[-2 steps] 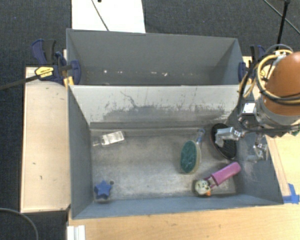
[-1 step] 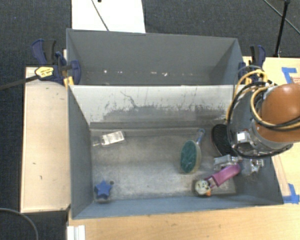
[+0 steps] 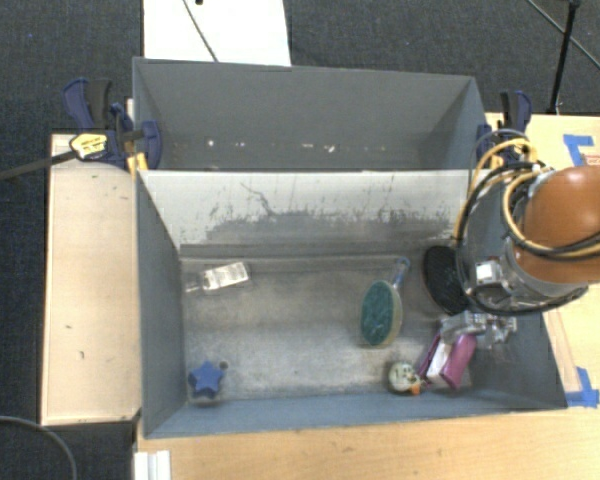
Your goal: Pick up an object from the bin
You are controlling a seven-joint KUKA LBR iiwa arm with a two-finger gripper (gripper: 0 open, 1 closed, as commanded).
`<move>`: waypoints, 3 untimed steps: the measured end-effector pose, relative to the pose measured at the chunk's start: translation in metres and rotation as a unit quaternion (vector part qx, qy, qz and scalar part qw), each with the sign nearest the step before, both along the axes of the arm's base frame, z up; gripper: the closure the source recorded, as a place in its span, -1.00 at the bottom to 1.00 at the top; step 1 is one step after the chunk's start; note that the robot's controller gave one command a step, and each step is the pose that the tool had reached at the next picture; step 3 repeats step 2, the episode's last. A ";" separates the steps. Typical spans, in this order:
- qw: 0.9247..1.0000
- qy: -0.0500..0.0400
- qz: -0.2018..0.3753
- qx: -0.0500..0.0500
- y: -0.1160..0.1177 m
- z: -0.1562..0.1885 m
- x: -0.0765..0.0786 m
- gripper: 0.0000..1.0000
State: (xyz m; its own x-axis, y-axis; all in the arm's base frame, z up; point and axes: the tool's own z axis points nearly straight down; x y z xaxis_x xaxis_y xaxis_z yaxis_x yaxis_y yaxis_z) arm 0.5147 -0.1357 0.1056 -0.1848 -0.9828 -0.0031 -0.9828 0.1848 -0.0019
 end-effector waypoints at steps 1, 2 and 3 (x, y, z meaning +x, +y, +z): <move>1.000 -0.003 -0.013 -0.002 0.004 0.100 -0.002 1.00; 0.995 -0.001 0.098 -0.001 0.041 0.169 0.006 1.00; 0.995 -0.001 0.098 -0.001 0.041 0.169 0.006 1.00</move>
Offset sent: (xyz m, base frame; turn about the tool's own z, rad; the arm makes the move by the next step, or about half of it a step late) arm -0.0037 0.0039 0.0958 0.0200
